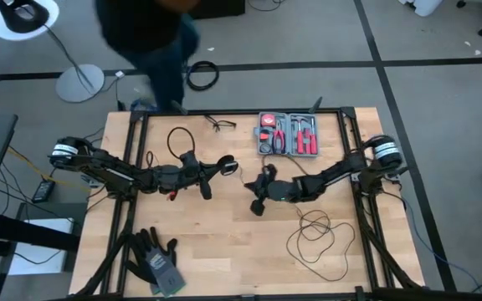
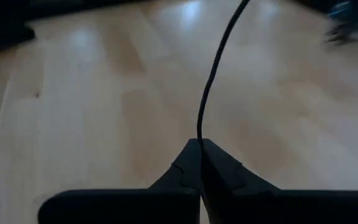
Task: Coil cords
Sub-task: Coil the black wire onto the spool
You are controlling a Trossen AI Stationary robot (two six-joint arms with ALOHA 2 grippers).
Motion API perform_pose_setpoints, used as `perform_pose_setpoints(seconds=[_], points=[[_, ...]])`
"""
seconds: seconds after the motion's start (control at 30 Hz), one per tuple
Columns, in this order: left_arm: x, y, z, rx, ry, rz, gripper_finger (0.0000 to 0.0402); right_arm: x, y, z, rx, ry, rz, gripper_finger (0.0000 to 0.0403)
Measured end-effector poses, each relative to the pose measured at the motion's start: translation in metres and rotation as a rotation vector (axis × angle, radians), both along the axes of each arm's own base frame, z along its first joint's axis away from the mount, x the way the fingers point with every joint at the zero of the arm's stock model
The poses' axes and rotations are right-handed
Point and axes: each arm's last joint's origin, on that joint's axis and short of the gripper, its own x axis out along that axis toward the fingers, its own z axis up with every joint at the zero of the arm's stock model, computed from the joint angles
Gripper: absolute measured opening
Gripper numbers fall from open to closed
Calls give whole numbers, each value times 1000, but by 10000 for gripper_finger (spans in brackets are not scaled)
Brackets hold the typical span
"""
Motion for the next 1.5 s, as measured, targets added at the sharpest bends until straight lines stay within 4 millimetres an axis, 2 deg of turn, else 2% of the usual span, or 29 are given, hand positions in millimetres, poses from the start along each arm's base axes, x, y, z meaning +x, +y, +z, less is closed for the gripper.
perform_pose_setpoints(seconds=[0.1,0.3,0.47,0.6,0.93,1.5], points=[[1,0,0,-24,-4,2,0,27,0,-3,-19,13,25,1],[0,1,-6,-58,46,58,0,71,-4,22,-63,-4,118,1],[-1,2,-8,-56,67,77,0,84,-11,40,-114,57,138,0],[-2,2,-13,-60,109,94,0,89,-17,52,-106,28,170,0],[-4,2,-20,-61,180,101,0,90,-24,60,-111,15,181,0],[-5,2,-23,-63,209,94,0,69,-41,100,-117,52,154,0]])
